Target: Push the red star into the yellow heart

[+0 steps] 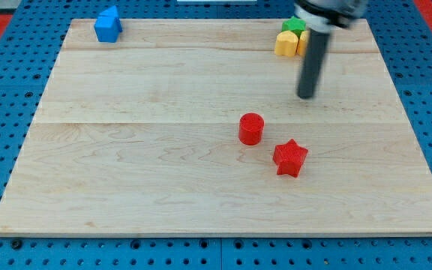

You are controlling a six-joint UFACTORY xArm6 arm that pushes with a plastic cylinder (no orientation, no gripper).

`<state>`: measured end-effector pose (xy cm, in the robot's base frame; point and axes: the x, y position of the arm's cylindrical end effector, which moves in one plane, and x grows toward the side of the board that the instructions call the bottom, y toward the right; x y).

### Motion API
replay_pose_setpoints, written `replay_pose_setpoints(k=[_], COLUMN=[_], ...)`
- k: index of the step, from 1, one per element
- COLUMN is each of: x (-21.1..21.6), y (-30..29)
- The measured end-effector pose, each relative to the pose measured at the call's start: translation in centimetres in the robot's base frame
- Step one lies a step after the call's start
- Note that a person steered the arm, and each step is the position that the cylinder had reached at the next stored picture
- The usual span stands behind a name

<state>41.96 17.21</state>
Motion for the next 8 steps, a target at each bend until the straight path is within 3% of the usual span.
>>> replay_pose_setpoints(k=[1, 2, 3, 5, 6, 7, 8], x=[8.5, 10.3, 6.8, 11.4, 13.2, 11.5, 9.3], y=[1.3, -5.2, -12.1, -11.3, -13.9, -19.1, -18.9])
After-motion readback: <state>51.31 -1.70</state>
